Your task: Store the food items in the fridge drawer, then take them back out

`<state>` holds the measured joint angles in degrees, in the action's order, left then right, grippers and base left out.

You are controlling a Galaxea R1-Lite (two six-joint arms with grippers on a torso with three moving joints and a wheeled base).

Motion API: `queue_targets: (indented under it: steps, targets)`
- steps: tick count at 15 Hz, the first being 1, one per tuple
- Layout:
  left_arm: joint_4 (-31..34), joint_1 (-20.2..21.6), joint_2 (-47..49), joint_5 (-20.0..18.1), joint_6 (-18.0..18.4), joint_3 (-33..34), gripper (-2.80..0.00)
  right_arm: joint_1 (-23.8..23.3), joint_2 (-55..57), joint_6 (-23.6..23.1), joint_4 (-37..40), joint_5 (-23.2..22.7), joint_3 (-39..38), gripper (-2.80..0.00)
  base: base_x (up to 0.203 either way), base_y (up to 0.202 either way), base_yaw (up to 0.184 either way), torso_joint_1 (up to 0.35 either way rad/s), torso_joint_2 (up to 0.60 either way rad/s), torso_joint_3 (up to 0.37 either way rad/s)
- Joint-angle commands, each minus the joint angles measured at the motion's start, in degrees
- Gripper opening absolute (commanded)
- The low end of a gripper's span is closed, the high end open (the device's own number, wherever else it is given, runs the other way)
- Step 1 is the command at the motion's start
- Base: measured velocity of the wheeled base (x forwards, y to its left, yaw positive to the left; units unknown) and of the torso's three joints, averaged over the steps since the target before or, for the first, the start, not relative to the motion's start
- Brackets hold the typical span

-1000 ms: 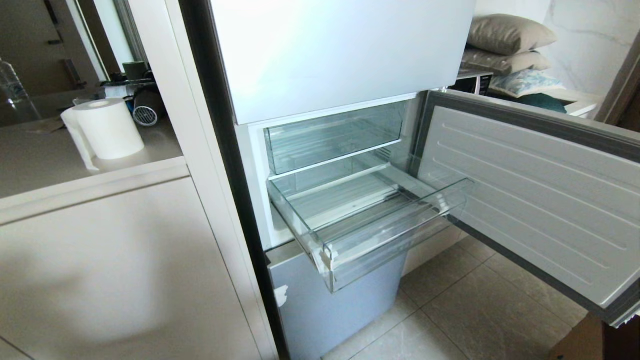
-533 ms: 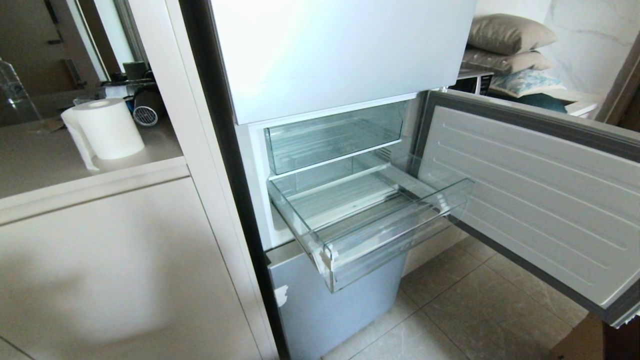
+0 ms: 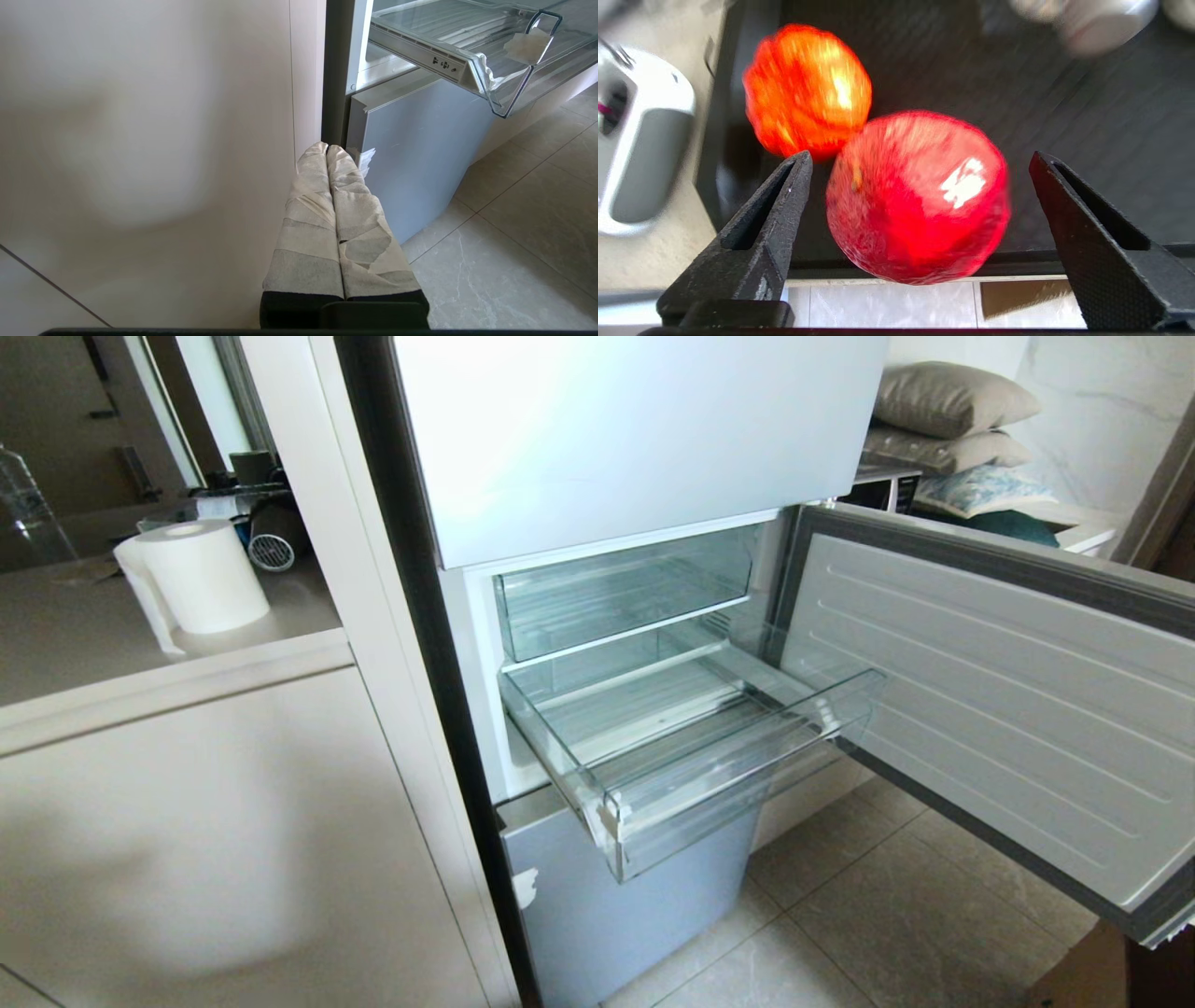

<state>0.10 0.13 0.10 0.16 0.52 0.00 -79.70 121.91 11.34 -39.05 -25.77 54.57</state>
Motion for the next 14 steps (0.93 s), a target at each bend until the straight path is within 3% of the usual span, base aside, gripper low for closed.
queue_targets:
  steps: [1,6,7,11,12,14]
  targets:
    - [-0.01,0.04,0.03,0.06,0.0,0.0,-2.8,-1.1,-5.44,0.3,-0.24,-0.22,-0.29,0.0,0.0,0.0,0.0,0.0,0.0,0.0]
    - [-0.01,0.04,-0.01,0.02,0.0,0.0,-2.8,-2.17,-20.8,3.16,0.04,-0.71,-2.75,0.0,0.0,0.0,0.0,0.0,0.0,0.0]
    - [-0.01,0.04,0.08,0.02,0.0,0.0,-2.8,-2.21,-25.35,4.54,0.04,-0.76,-3.4,-2.8,0.0,0.0,0.0,0.0,0.0,0.0]
    - [-0.01,0.04,-0.01,0.02,0.0,0.0,-2.8,0.71,-45.98,10.02,-0.1,-1.98,-7.61,-2.8,0.0,0.0,0.0,0.0,0.0,0.0]
    - [-0.01,0.04,-0.01,0.02,0.0,0.0,-2.8,4.44,-50.3,10.75,-0.04,-2.43,-8.94,-2.8,0.0,0.0,0.0,0.0,0.0,0.0]
    - [-0.01,0.04,0.01,0.02,0.0,0.0,-2.8,18.8,-56.53,11.41,0.36,-2.58,-12.18,-2.8,0.0,0.0,0.0,0.0,0.0,0.0]
